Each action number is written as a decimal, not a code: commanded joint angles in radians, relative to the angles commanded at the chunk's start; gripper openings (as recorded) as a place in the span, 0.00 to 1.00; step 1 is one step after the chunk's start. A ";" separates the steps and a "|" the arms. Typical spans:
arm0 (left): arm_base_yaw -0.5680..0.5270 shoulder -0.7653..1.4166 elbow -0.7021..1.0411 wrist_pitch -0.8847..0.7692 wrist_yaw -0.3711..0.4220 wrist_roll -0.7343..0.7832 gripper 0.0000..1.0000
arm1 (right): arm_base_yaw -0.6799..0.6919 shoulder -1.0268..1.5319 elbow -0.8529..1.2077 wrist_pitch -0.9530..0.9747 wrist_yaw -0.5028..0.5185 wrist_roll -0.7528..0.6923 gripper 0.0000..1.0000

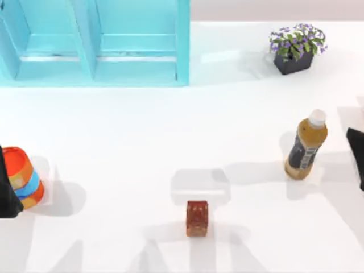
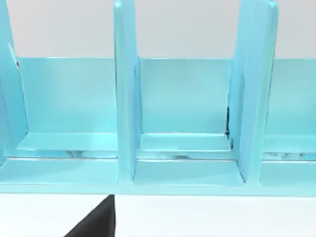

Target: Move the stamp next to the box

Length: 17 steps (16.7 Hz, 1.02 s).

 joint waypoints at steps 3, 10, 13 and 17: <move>0.000 0.000 0.000 0.000 0.000 0.000 1.00 | 0.156 0.315 0.252 -0.185 0.006 0.146 1.00; 0.000 0.000 0.000 0.000 0.000 0.000 1.00 | 0.416 0.975 0.797 -0.608 0.004 0.424 1.00; 0.000 0.000 0.000 0.000 0.000 0.000 1.00 | 0.470 1.207 0.991 -0.750 -0.001 0.499 1.00; 0.000 0.000 0.000 0.000 0.000 0.000 1.00 | 0.501 1.413 1.172 -0.877 -0.009 0.557 1.00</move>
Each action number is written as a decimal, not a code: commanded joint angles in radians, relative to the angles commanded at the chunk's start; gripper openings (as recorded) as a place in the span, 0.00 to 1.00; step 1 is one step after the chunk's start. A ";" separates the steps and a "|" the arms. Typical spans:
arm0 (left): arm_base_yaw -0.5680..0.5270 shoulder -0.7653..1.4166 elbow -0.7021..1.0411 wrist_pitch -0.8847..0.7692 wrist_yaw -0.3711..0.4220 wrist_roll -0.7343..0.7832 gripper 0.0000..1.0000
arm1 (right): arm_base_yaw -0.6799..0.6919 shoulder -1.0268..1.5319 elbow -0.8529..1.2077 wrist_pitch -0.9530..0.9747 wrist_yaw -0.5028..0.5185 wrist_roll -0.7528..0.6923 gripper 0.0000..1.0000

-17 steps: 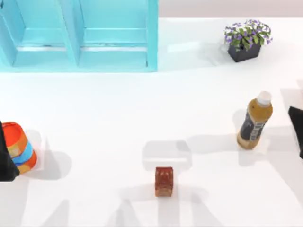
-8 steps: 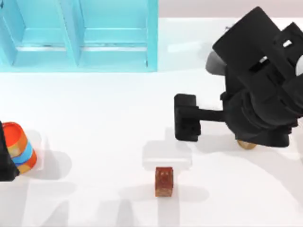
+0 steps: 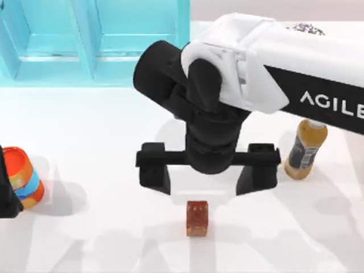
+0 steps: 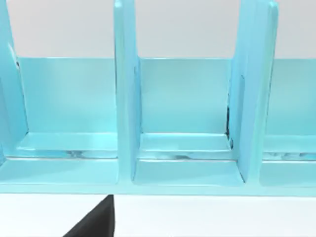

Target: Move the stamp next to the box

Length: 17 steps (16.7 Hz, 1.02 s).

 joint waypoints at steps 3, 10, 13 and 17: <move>0.000 0.000 0.000 0.000 0.000 0.000 1.00 | 0.004 0.062 0.057 -0.037 -0.003 0.014 1.00; 0.000 0.000 0.000 0.000 0.000 0.000 1.00 | 0.000 0.066 0.040 -0.019 -0.003 0.012 1.00; 0.000 0.000 0.000 0.000 0.000 0.000 1.00 | 0.003 0.092 -0.035 0.083 -0.003 0.013 1.00; 0.000 0.000 0.000 0.000 0.000 0.000 1.00 | 0.005 0.141 -0.166 0.273 -0.003 0.016 1.00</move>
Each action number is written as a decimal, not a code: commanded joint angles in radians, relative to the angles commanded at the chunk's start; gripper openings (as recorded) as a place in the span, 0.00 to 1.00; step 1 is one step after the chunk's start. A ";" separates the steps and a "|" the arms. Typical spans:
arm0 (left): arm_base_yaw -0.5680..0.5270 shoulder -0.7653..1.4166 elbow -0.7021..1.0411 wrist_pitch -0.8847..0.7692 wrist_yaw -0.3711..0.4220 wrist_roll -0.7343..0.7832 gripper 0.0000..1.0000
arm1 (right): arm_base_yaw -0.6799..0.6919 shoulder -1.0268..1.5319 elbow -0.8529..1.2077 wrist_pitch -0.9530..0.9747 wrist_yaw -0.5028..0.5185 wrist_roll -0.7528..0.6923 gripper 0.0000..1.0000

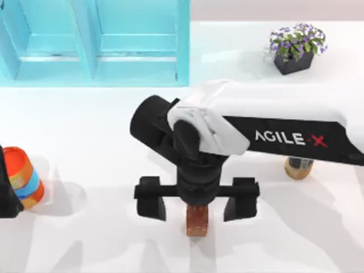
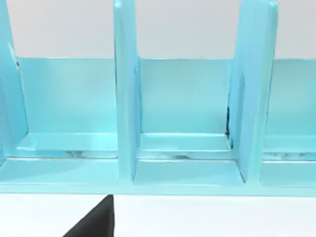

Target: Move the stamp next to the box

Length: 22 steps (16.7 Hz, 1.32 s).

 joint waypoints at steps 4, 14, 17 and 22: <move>0.000 0.000 0.000 0.000 0.000 0.000 1.00 | 0.001 0.016 -0.043 0.049 0.000 0.002 1.00; 0.000 0.000 0.000 0.000 0.000 0.000 1.00 | 0.001 0.016 -0.043 0.049 0.000 0.002 0.40; 0.000 0.000 0.000 0.000 0.000 0.000 1.00 | 0.001 0.016 -0.043 0.049 0.000 0.002 0.17; 0.000 0.000 0.000 0.000 0.000 0.000 1.00 | 0.001 0.016 -0.043 0.049 0.000 0.002 0.00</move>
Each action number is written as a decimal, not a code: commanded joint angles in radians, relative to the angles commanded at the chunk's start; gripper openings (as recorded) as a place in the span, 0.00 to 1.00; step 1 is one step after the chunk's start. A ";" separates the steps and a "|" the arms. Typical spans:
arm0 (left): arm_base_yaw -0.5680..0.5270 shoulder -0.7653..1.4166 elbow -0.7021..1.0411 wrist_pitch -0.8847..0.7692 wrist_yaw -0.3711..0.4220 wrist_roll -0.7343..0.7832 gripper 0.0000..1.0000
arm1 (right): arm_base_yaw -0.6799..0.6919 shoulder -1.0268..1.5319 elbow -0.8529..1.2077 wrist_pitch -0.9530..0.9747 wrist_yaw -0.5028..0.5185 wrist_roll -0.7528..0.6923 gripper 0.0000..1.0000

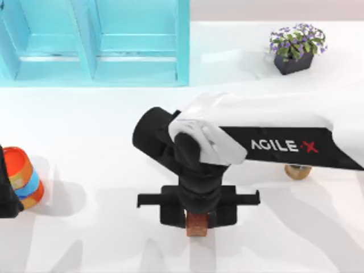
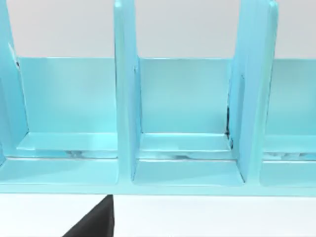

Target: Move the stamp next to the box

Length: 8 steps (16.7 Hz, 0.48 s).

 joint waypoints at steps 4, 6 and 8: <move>0.000 0.000 0.000 0.000 0.000 0.000 1.00 | 0.000 0.000 0.000 0.000 0.000 0.000 0.00; 0.000 0.000 0.000 0.000 0.000 0.000 1.00 | -0.003 -0.002 0.000 0.000 0.000 0.001 0.00; 0.000 0.000 0.000 0.000 0.000 0.000 1.00 | -0.001 -0.009 0.017 -0.017 0.000 0.001 0.00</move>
